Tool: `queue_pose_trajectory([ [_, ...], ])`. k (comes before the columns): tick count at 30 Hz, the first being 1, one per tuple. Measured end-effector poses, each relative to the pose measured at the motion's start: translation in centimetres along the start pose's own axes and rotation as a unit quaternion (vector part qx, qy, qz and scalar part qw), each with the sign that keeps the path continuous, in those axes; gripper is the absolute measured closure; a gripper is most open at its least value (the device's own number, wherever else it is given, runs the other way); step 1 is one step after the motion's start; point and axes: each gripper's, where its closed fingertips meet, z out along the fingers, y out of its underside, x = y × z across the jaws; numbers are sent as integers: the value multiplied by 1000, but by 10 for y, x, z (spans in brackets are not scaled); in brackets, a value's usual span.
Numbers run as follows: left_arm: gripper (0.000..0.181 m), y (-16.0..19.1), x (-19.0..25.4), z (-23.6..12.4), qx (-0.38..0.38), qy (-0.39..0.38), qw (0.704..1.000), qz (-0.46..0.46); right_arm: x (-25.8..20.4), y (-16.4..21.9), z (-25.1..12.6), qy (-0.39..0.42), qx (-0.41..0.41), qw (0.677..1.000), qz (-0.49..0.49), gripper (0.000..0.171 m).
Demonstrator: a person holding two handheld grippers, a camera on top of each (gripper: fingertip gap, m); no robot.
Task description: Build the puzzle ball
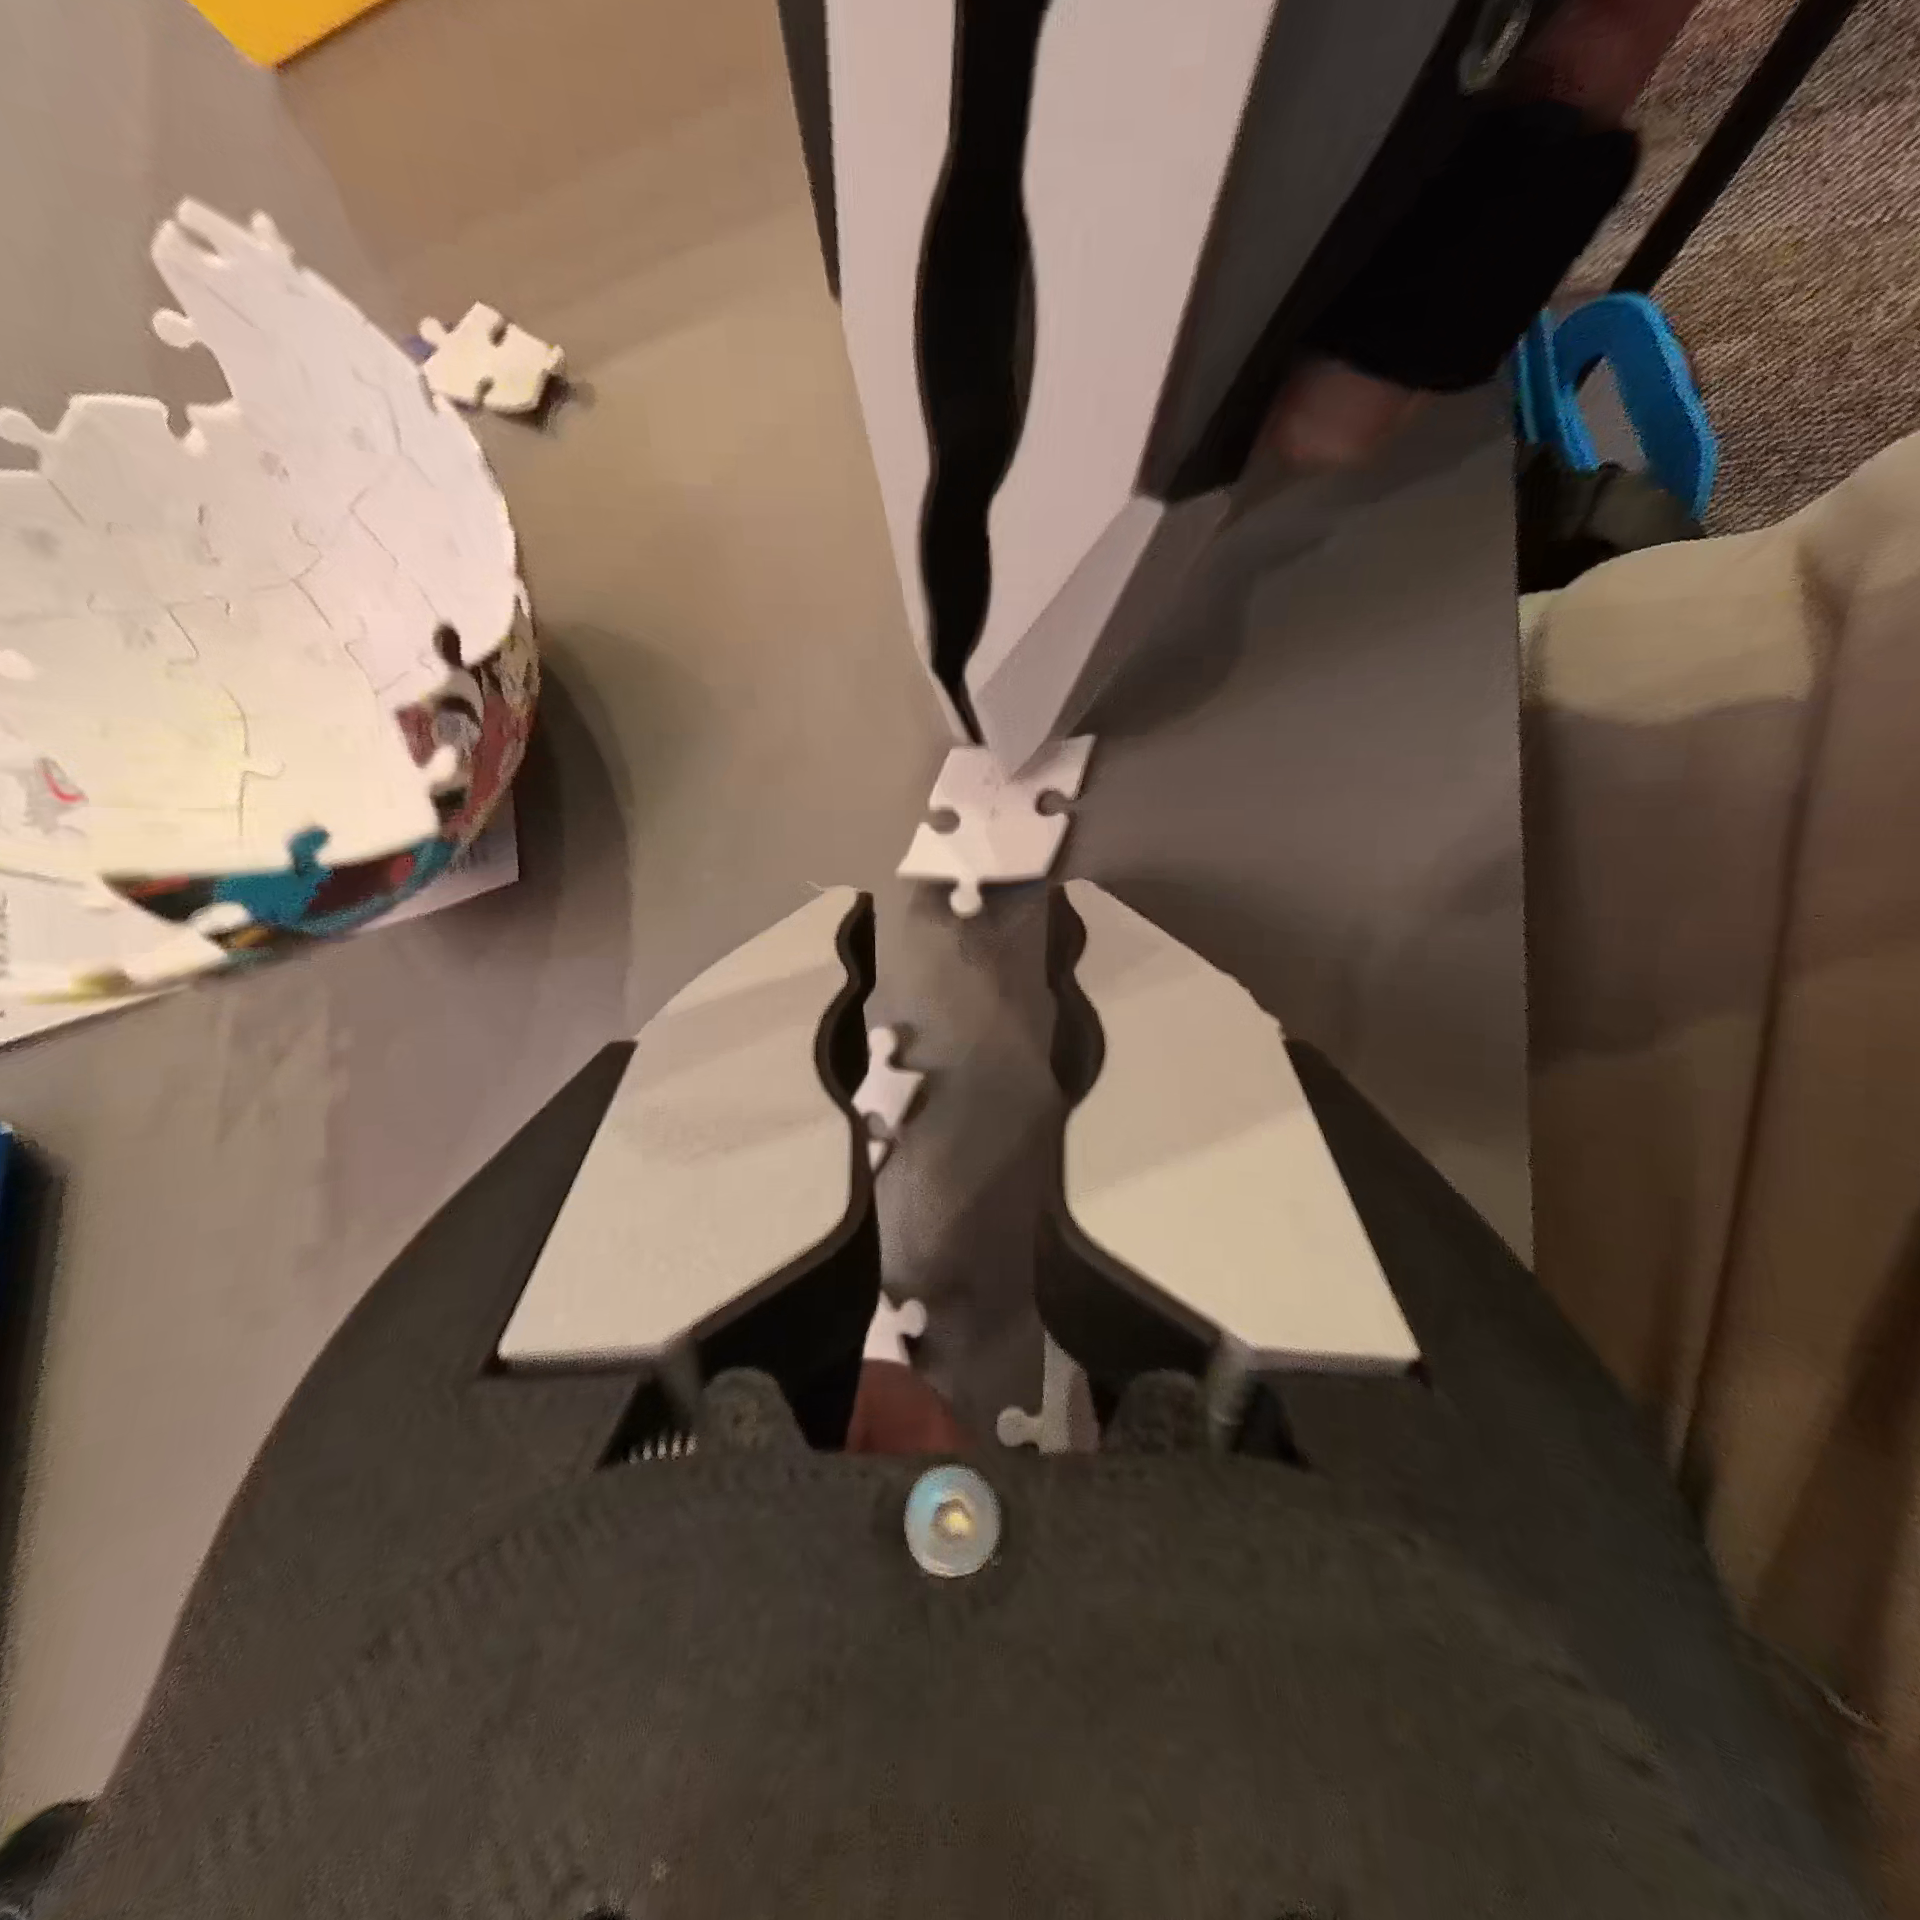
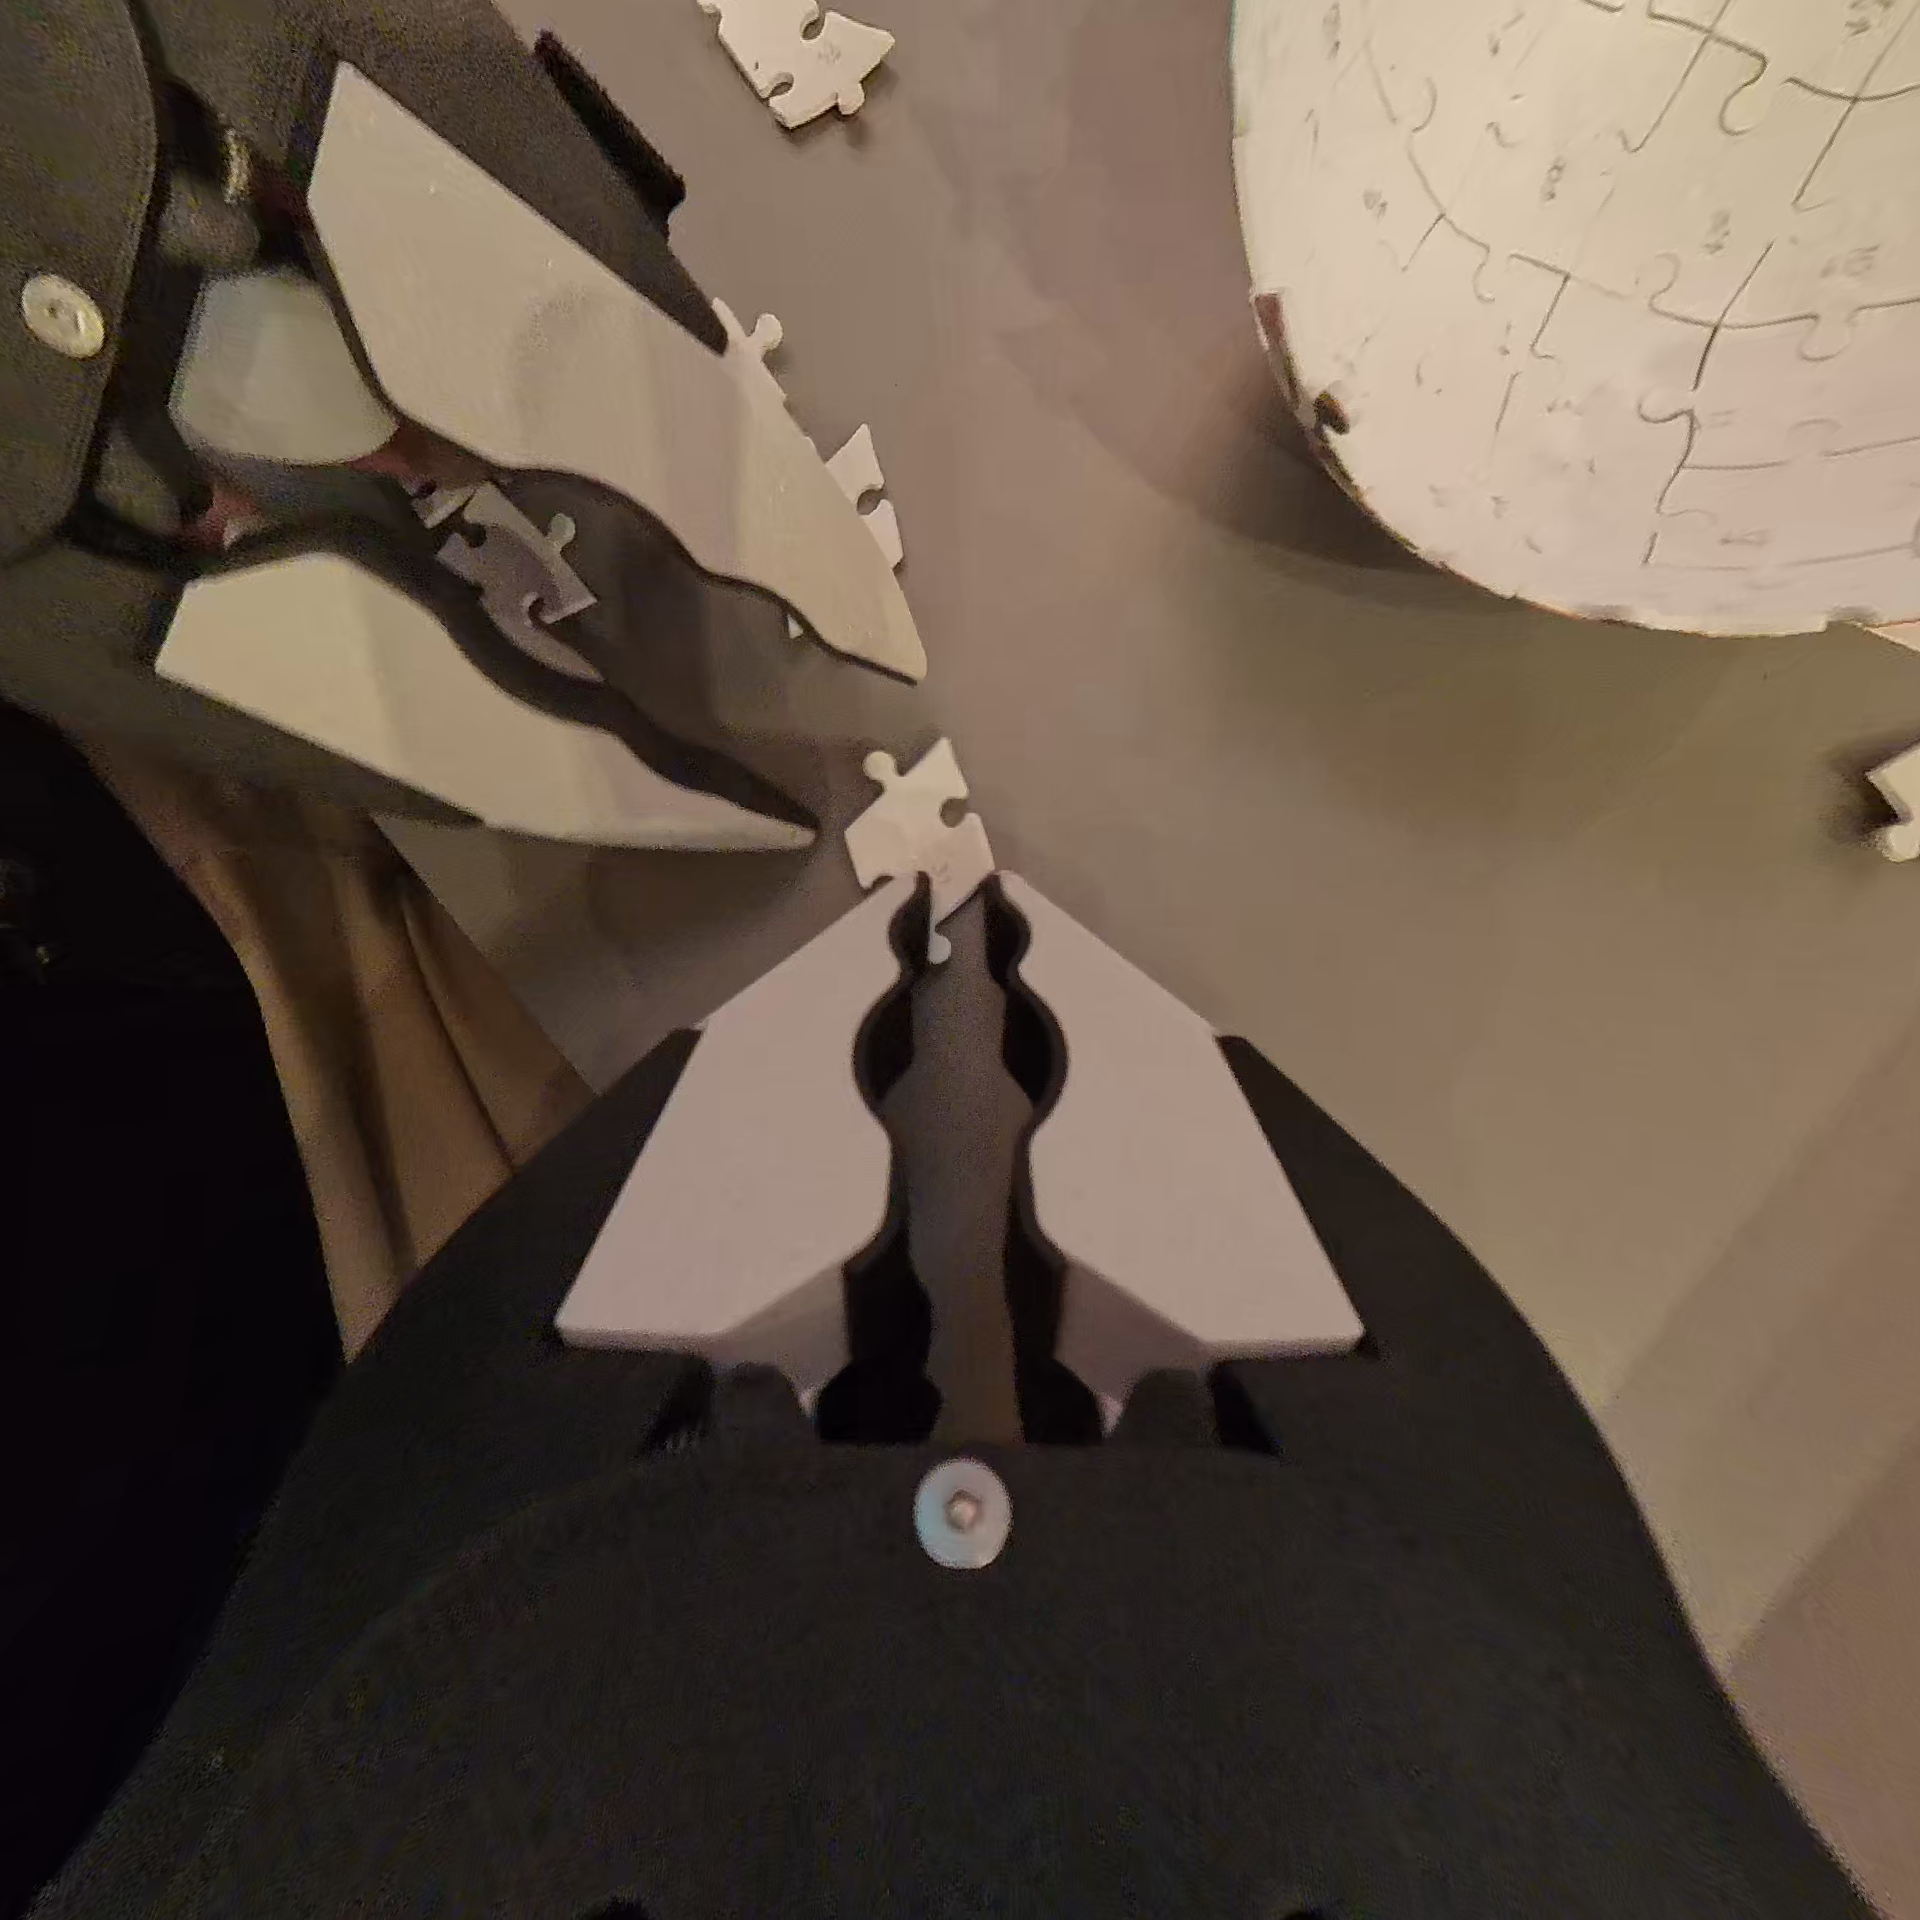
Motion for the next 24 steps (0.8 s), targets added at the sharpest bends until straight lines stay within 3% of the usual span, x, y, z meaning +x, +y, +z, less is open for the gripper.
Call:
queue_pose_trajectory([
  [5, 152, -3, 0, 3, -7, -3, 1000, 12, 1, 0, -1, 6, 12, 1000, 12, 171],
  [16, 156, -6, -5, 8, 2, -16, 1000, 6, -1, 1, -10, -13, 51, 998, 39, 171],
  [20, 150, -5, -6, 6, 5, -5, 1000, 5, 7, 1, -13, 6, 54, 998, 37, 171],
  [24, 150, -7, -5, 7, 7, 2, 1000, 18, 7, 5, -8, 2, 32, 999, 1, 152],
])
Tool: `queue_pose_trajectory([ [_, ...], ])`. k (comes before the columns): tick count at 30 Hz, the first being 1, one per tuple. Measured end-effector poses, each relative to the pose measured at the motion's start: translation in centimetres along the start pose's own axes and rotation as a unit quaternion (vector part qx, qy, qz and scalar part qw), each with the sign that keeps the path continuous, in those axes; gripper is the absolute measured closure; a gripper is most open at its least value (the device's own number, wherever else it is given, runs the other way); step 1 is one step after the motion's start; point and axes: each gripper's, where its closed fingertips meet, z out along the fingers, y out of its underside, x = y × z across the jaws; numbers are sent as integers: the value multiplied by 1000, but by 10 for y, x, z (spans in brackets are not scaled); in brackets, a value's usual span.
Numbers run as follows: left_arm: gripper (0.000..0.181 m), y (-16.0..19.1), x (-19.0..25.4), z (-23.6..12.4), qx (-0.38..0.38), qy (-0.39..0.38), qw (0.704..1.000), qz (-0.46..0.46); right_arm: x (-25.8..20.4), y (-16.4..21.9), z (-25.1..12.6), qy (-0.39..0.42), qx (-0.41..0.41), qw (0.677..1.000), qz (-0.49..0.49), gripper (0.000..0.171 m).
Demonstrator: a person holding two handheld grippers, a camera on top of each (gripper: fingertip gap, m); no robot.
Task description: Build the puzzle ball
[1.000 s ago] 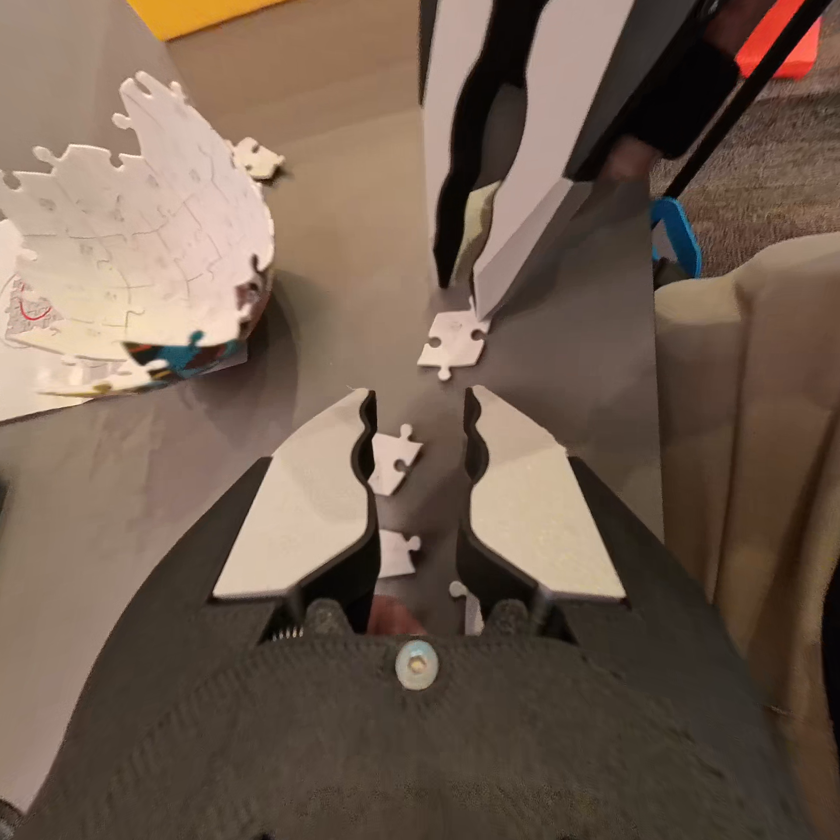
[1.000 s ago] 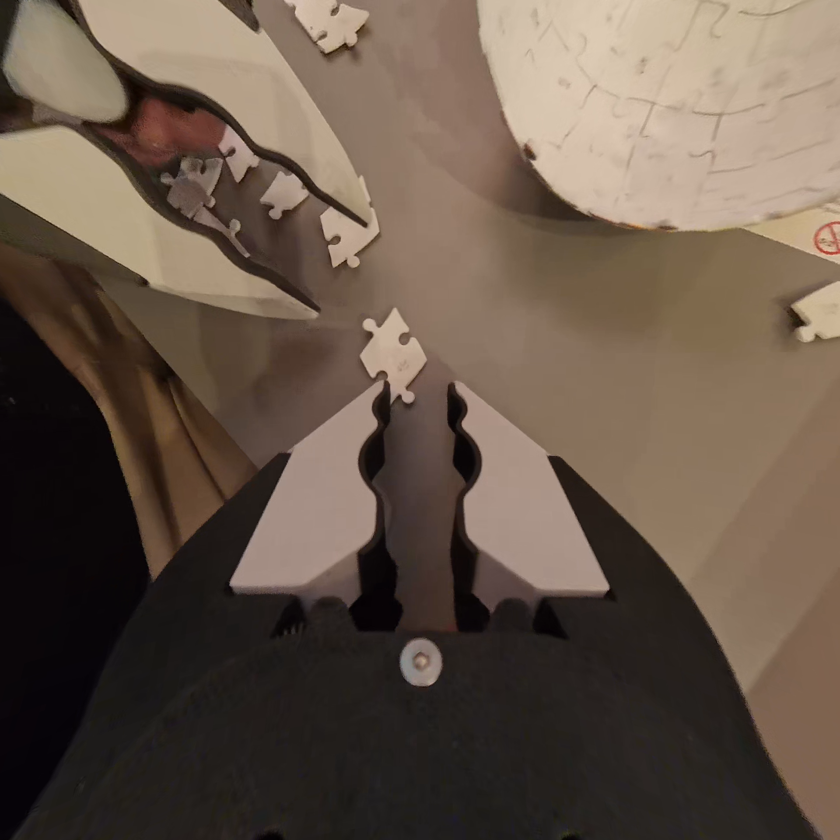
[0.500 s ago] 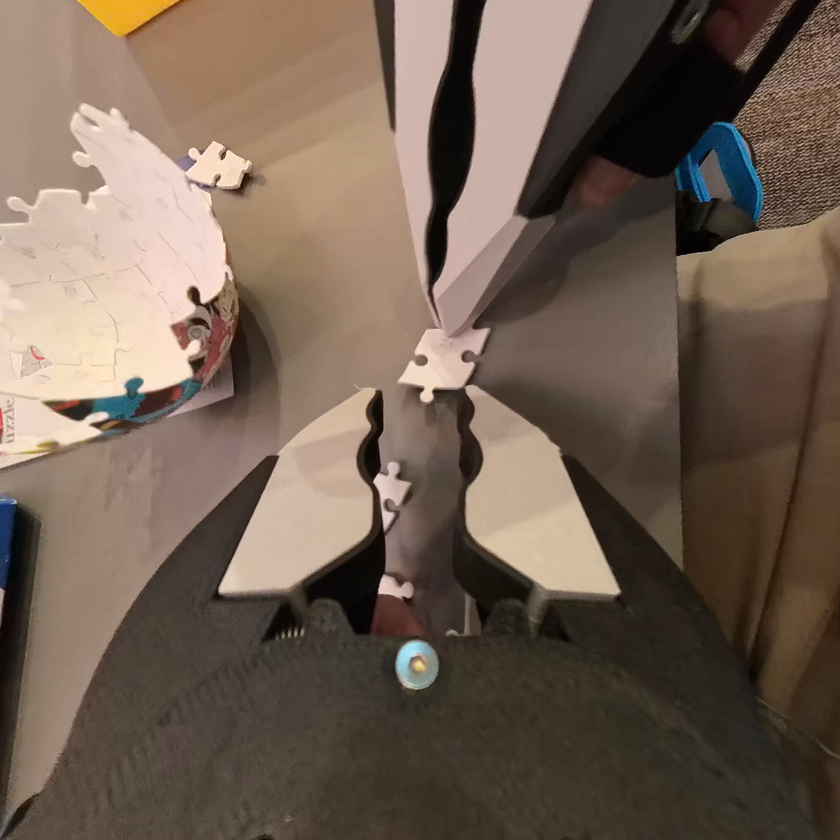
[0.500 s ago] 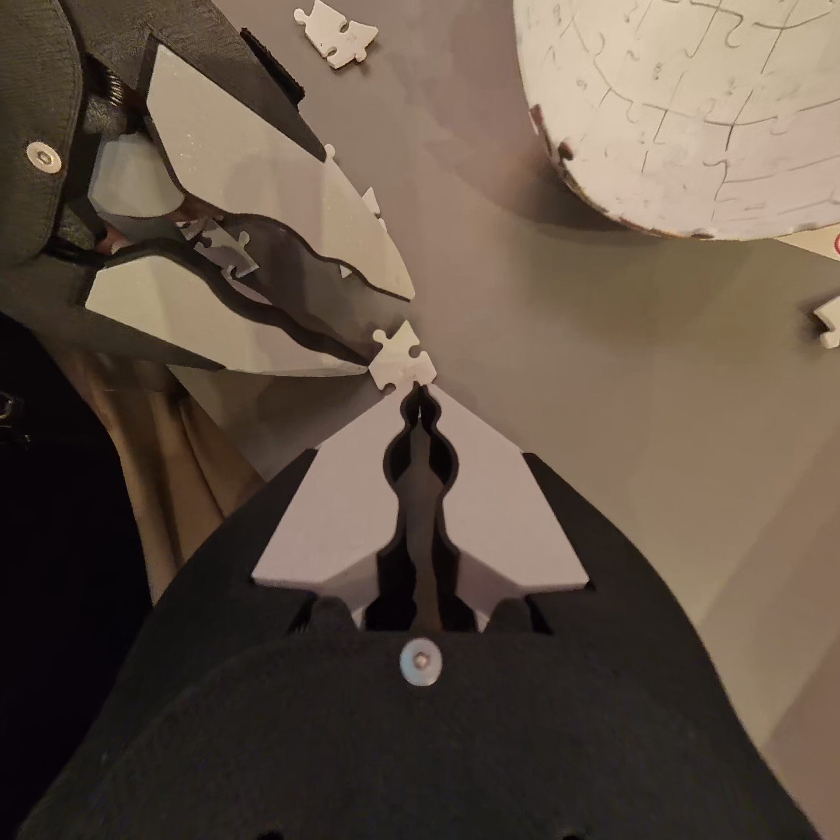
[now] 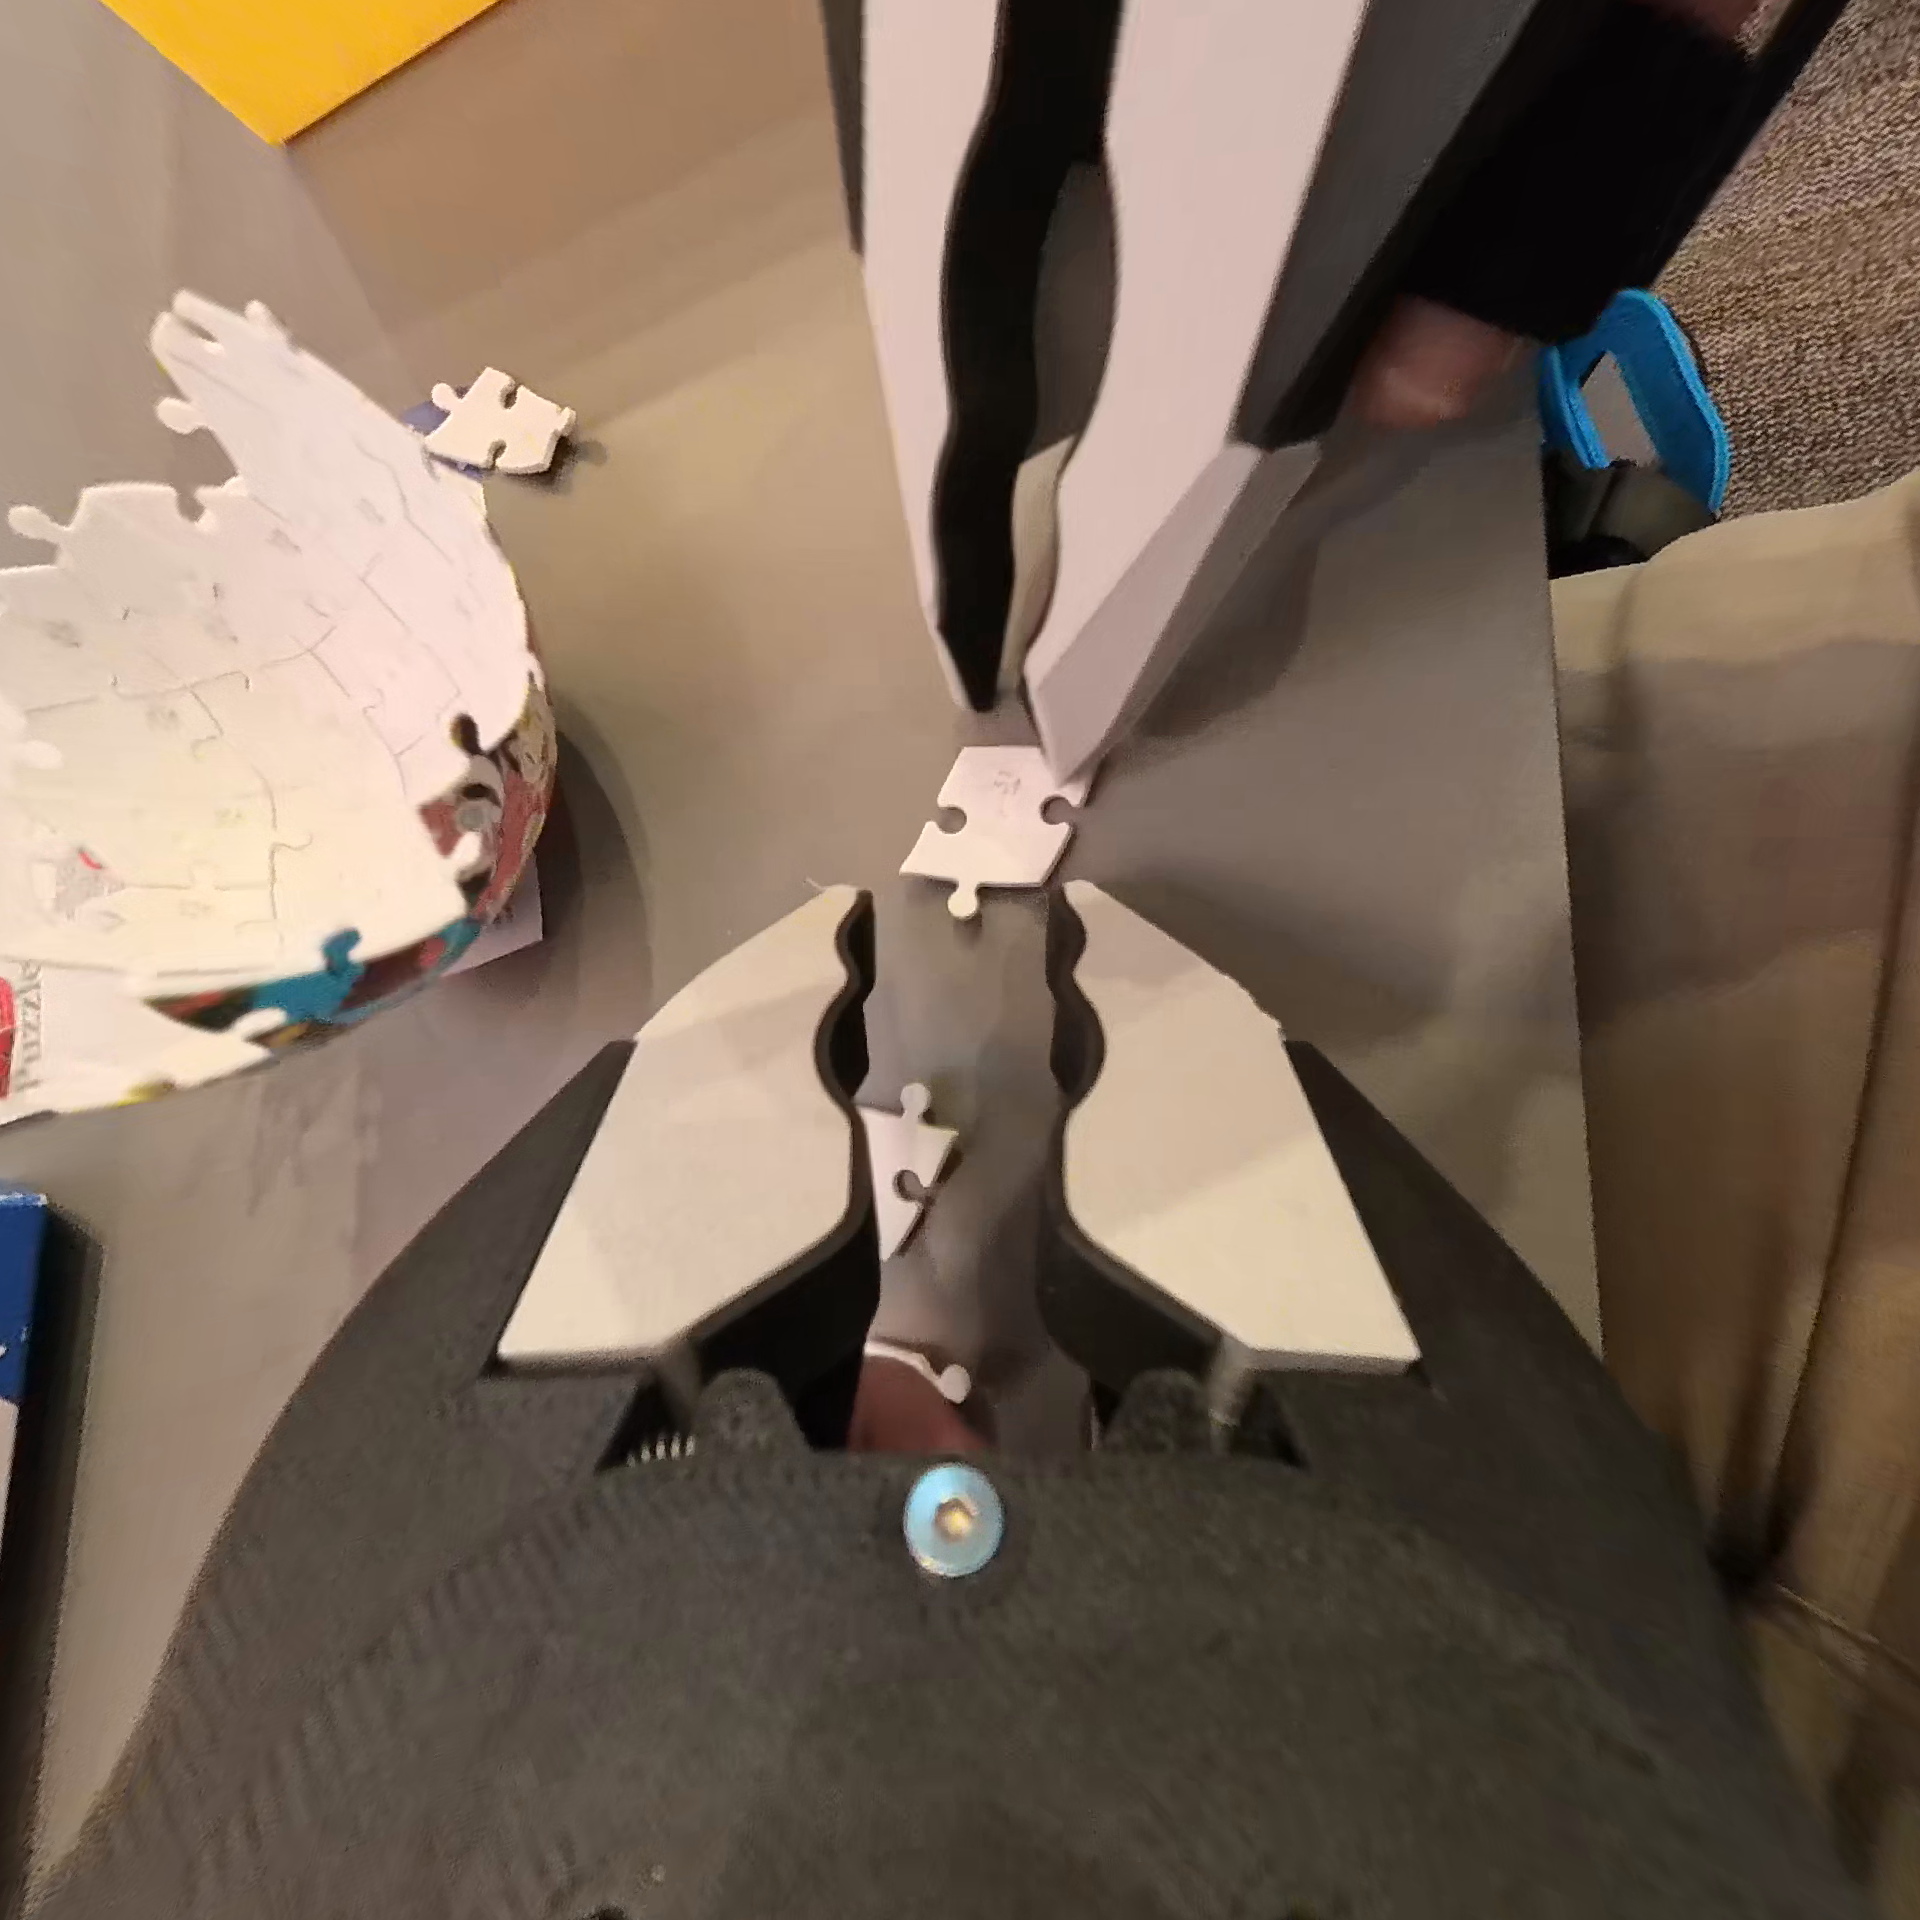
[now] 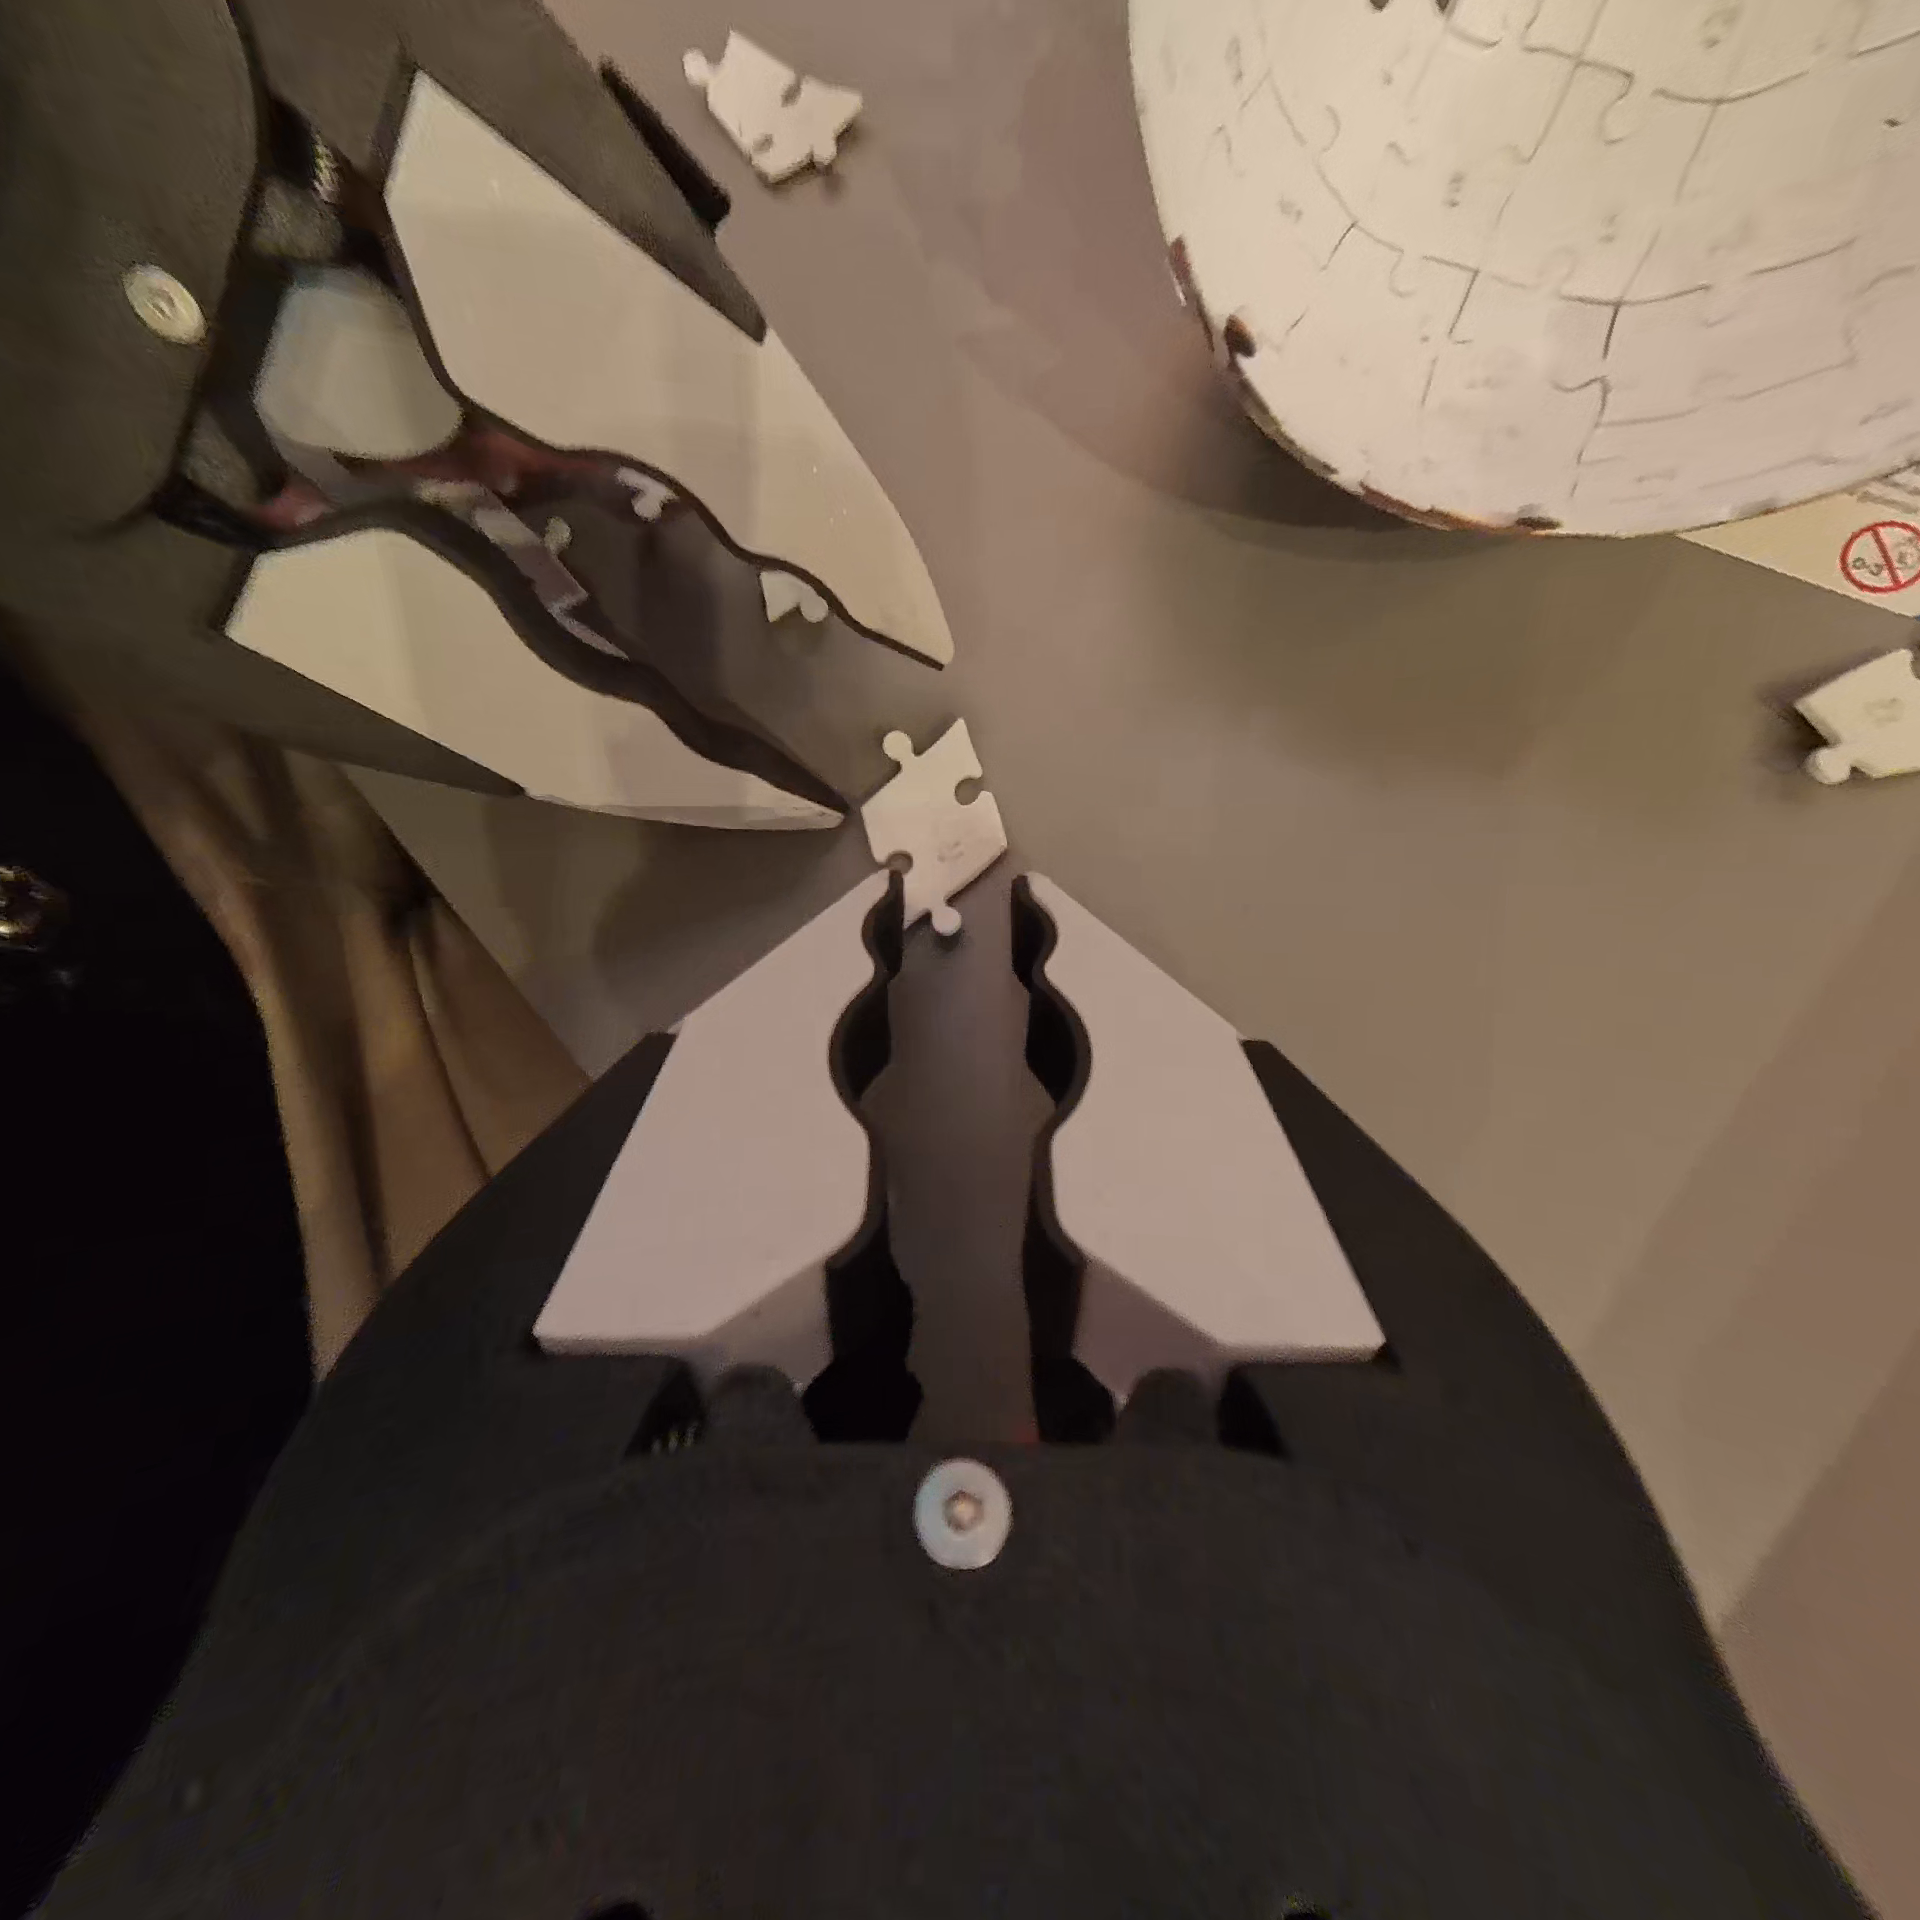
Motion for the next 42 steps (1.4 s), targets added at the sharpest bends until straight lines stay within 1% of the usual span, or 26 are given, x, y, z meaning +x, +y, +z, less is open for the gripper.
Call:
queue_pose_trajectory([
  [2, 151, -1, 0, 1, -3, -1, 1000, 6, 1, -3, 3, -2, -2, 1000, -11, 147],
  [4, 153, -3, -1, 3, -2, -1, 1000, 8, 1, -6, 6, -12, -3, 1000, -6, 147],
  [7, 155, -4, 0, 4, 1, 2, 1000, 6, 7, -9, 8, 0, -3, 1000, -5, 164],
  [10, 155, -4, 0, 4, 2, -7, 1000, 10, 9, -10, 8, -12, 11, 1000, 22, 170],
  [16, 151, -4, -2, 3, 2, -12, 1000, 6, 6, -12, 0, -25, 39, 998, 37, 171],
  [20, 145, -4, -4, 4, 6, -7, 1000, 2, -1, -17, -6, -45, 61, 996, 44, 171],
  [22, 146, -5, -3, 4, 10, -1, 1000, 12, -6, -21, -7, -60, 73, 995, 42, 171],
  [24, 149, -7, -2, 6, 12, 7, 1000, 27, -11, -24, -7, -65, 74, 995, 27, 171],
  [27, 176, -5, 2, 9, -2, 20, 999, 51, -13, -24, -8, -66, 73, 995, 17, 171],
  [28, 178, -6, 2, 9, -1, 19, 998, 57, -13, -23, -8, -65, 71, 995, 14, 171],
  [30, 178, -6, 2, 10, -5, 23, 998, 56, -12, -23, -10, -54, 71, 996, -1, 171],
  [32, 179, -7, 2, 9, -12, 36, 997, 66, -10, -28, -16, -23, 72, 996, -47, 171],
  [35, 179, -16, 2, 2, -18, 74, 995, 61, -14, -27, -16, 0, 30, 993, -116, 166],
  [36, 179, -15, 2, 1, -33, 87, 994, 65, -14, -26, -15, 7, 16, 991, -131, 165],
  [39, 179, -17, -1, -3, -42, 114, 990, 74, -15, -30, -16, 13, 5, 989, -147, 170],
  [41, 177, -20, -4, -4, -44, 118, 990, 66, -13, -32, -19, 13, 7, 990, -138, 170],
  [42, 174, -23, -5, -6, -41, 118, 990, 61, -12, -34, -21, 12, 15, 992, -127, 171],
])
